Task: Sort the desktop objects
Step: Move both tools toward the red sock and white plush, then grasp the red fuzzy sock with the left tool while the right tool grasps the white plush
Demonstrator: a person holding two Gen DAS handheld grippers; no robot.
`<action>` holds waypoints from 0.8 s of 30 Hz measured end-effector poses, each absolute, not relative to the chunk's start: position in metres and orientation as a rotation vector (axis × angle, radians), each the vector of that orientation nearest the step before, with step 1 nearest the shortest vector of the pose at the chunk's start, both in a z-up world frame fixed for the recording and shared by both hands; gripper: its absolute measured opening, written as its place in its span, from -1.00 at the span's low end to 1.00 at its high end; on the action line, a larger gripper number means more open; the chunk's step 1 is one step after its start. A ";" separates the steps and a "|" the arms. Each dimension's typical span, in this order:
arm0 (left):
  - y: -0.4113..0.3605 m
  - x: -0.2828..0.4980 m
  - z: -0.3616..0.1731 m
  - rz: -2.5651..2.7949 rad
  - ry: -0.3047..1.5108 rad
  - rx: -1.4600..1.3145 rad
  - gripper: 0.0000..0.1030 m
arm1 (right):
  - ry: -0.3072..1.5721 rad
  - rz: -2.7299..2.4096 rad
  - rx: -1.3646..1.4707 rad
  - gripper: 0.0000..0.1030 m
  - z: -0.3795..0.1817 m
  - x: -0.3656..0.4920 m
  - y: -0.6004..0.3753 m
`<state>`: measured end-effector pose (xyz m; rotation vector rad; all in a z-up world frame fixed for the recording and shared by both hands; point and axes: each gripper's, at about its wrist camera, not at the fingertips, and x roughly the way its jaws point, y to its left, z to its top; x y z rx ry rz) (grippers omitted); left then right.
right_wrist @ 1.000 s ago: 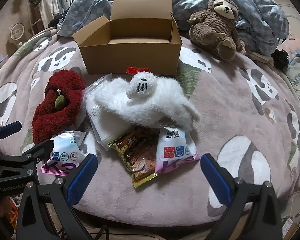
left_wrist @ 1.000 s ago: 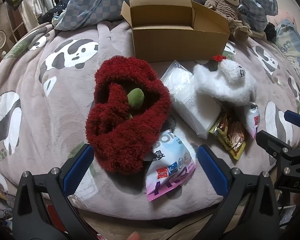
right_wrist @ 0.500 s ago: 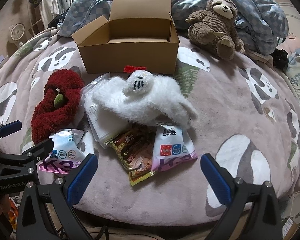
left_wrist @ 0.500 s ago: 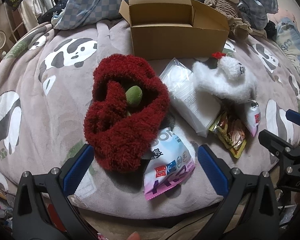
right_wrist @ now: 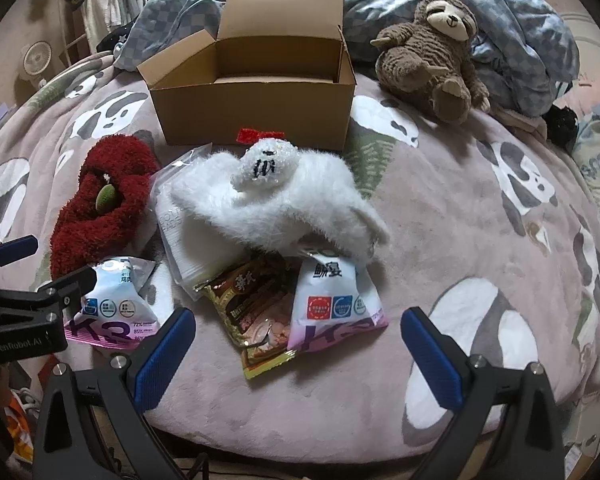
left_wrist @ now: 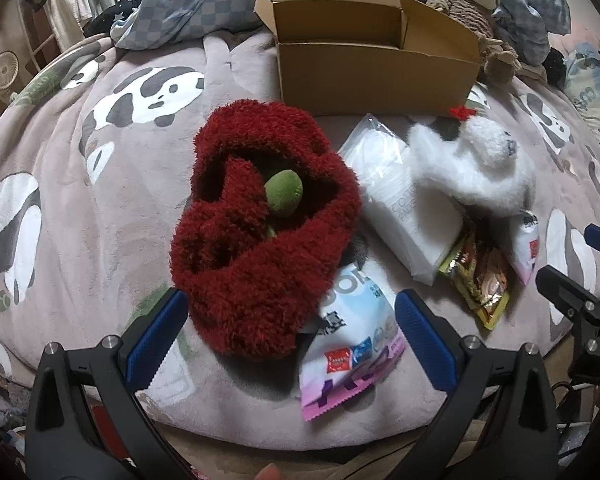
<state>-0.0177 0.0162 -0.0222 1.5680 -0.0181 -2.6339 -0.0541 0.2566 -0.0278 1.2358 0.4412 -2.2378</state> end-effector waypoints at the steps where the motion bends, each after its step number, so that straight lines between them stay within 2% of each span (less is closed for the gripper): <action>1: 0.015 -0.019 -0.023 -2.630 -0.019 1.568 1.00 | 0.443 -2.236 1.233 1.00 -0.028 -0.055 0.256; 18: 0.000 -0.063 -0.052 -2.570 -0.043 1.595 1.00 | 0.560 -2.191 1.185 1.00 -0.047 -0.104 0.233; 19: -0.001 -0.064 -0.053 -2.572 -0.040 1.594 1.00 | 0.666 -1.989 1.057 1.00 -0.048 -0.106 0.232; 24: -0.005 -0.075 -0.062 -2.570 -0.010 1.615 1.00 | 0.691 -1.967 1.054 1.00 -0.057 -0.119 0.220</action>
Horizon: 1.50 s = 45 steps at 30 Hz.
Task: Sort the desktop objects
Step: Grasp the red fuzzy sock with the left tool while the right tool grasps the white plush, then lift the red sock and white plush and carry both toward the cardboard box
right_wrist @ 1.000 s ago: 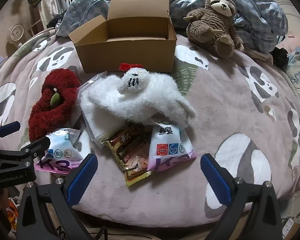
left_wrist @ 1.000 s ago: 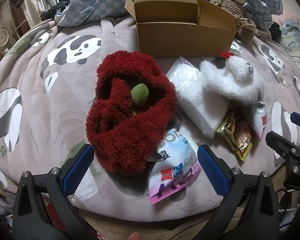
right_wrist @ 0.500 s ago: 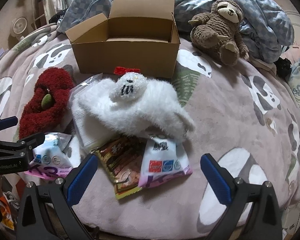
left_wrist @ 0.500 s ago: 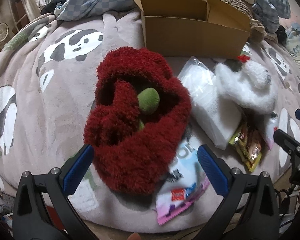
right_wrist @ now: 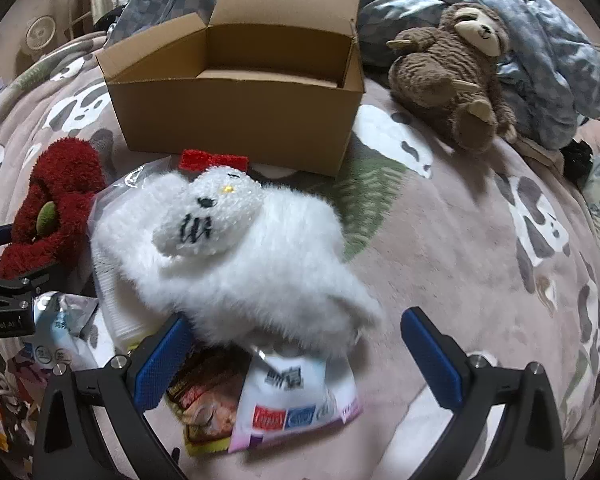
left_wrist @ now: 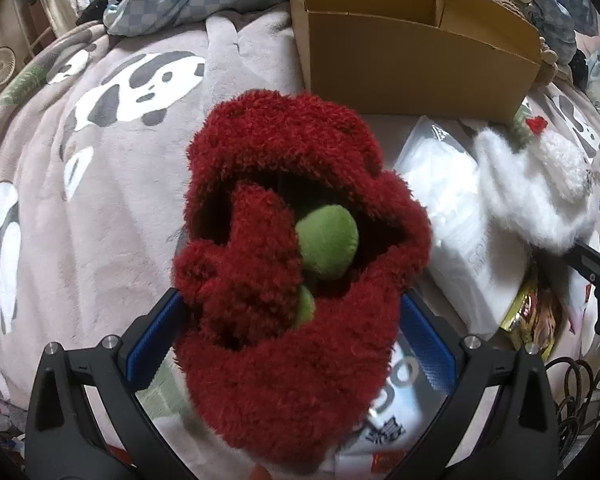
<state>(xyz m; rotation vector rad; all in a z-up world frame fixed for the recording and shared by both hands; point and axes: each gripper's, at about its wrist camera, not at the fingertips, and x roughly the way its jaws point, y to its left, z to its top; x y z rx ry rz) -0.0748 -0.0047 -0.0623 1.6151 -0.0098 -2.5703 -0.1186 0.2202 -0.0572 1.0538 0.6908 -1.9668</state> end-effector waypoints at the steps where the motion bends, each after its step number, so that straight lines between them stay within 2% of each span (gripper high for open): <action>1: -0.005 -0.076 -0.064 -2.570 -0.004 1.621 1.00 | 0.697 -1.954 1.051 1.00 -0.059 -0.120 0.217; 8: -0.012 -0.083 -0.066 -2.608 0.117 1.630 0.97 | 0.699 -1.836 0.968 0.99 -0.064 -0.122 0.198; 10: -0.016 -0.082 -0.065 -2.608 0.152 1.622 0.83 | 0.657 -1.784 0.978 0.79 -0.065 -0.125 0.192; 12: -0.021 -0.081 -0.063 -2.605 0.186 1.606 0.49 | 0.655 -1.761 0.997 0.52 -0.067 -0.129 0.187; 13: -0.023 -0.080 -0.062 -2.607 0.196 1.598 0.39 | 0.660 -1.775 0.988 0.44 -0.067 -0.128 0.185; 15: -0.027 -0.077 -0.060 -2.617 0.228 1.592 0.16 | 0.661 -1.785 0.973 0.13 -0.065 -0.129 0.184; 16: -0.029 -0.075 -0.058 -2.624 0.245 1.588 0.12 | 0.653 -1.791 0.969 0.05 -0.064 -0.130 0.185; 18: -0.031 -0.071 -0.054 -2.638 0.264 1.565 -0.01 | 0.624 -1.808 0.956 -0.26 -0.059 -0.132 0.189; 21: -0.034 -0.067 -0.045 -2.665 0.288 1.514 -0.17 | 0.592 -1.823 0.917 -0.57 -0.051 -0.135 0.196; 25: -0.038 -0.059 -0.029 -2.673 0.262 1.398 -0.25 | 0.550 -1.829 0.910 -0.64 -0.045 -0.139 0.201; 45: -0.026 -0.017 0.031 -2.741 0.172 1.256 -0.26 | 0.416 -1.871 0.717 -0.67 0.016 -0.113 0.241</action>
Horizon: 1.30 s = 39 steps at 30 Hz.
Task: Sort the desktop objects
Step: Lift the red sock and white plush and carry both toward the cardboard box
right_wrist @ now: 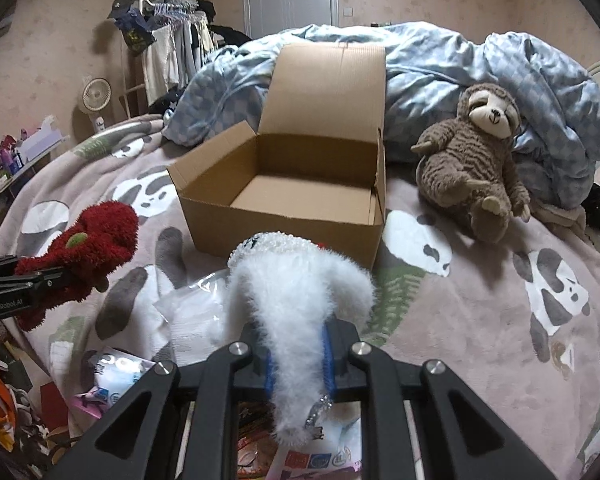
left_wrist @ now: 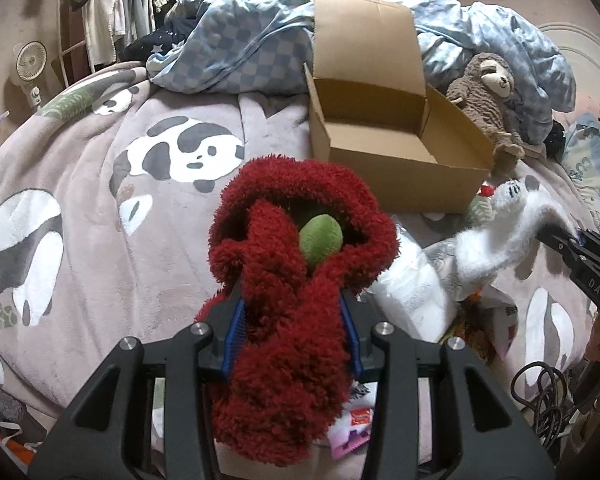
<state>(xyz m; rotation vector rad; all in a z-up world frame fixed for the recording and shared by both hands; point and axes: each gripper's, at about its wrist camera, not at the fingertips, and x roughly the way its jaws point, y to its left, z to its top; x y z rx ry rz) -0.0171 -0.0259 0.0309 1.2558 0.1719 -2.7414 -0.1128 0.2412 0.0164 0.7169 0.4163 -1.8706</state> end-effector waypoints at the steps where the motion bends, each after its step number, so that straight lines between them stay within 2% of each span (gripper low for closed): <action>1: -0.023 -0.016 0.033 -2.747 0.164 1.254 -0.26 | 0.412 -1.870 0.713 -0.67 0.019 -0.112 0.244; 9: -0.001 -0.027 0.059 -2.829 0.096 1.211 -0.26 | 0.391 -1.873 0.666 -0.67 0.044 -0.108 0.255; 18: 0.021 -0.091 0.101 -2.952 0.005 1.121 -0.28 | 0.385 -1.866 0.604 -0.67 0.080 -0.126 0.222; 26: 0.018 -0.111 0.083 -2.904 -0.031 1.205 -0.27 | 0.364 -1.845 0.609 -0.67 0.087 -0.143 0.187; 28: 0.013 -0.104 0.067 -2.867 -0.013 1.285 -0.21 | 0.377 -1.837 0.611 -0.67 0.079 -0.140 0.188; 30: 0.007 -0.098 0.051 -2.819 0.026 1.368 -0.05 | 0.390 -1.829 0.633 -0.67 0.068 -0.139 0.188; 34: 0.004 -0.081 0.031 -2.794 0.078 1.446 0.06 | 0.391 -1.804 0.693 -0.67 0.048 -0.136 0.198; 36: 0.006 -0.074 0.026 -2.785 0.064 1.459 0.37 | 0.402 -1.800 0.708 -0.67 0.041 -0.133 0.205; 39: 0.014 -0.061 0.020 -2.775 -0.006 1.447 0.70 | 0.420 -1.807 0.706 -0.67 0.034 -0.126 0.214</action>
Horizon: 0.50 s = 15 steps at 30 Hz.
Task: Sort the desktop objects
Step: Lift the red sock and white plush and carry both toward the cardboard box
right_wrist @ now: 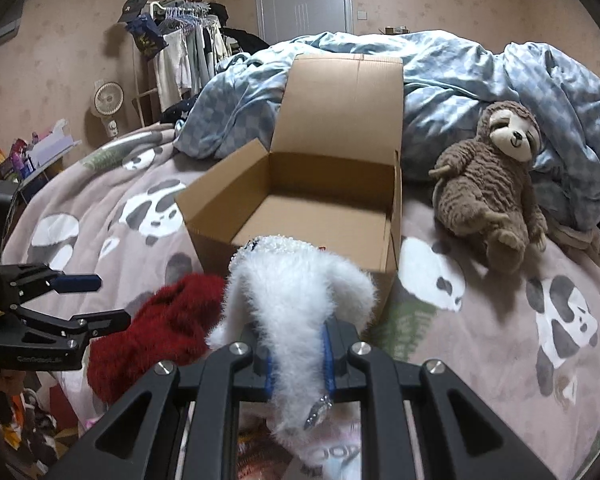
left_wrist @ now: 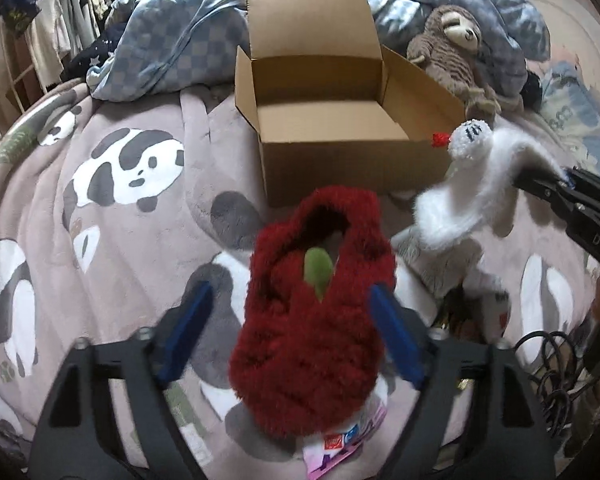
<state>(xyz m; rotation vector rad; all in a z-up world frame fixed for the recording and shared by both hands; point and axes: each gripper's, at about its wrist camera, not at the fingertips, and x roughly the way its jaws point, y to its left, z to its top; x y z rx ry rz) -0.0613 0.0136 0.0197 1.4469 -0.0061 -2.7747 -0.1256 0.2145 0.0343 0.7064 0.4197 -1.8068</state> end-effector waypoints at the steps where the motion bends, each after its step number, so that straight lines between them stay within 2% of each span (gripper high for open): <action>1: 0.015 -0.059 0.018 -2.771 -0.023 1.447 0.74 | 0.423 -1.805 0.708 -0.67 0.032 -0.123 0.218; 6: 0.021 -0.053 0.004 -2.727 -0.067 1.525 0.97 | 0.428 -1.794 0.739 -0.67 0.021 -0.118 0.228; 15: 0.026 -0.062 -0.018 -2.685 -0.128 1.598 1.00 | 0.446 -1.788 0.768 -0.67 0.010 -0.112 0.235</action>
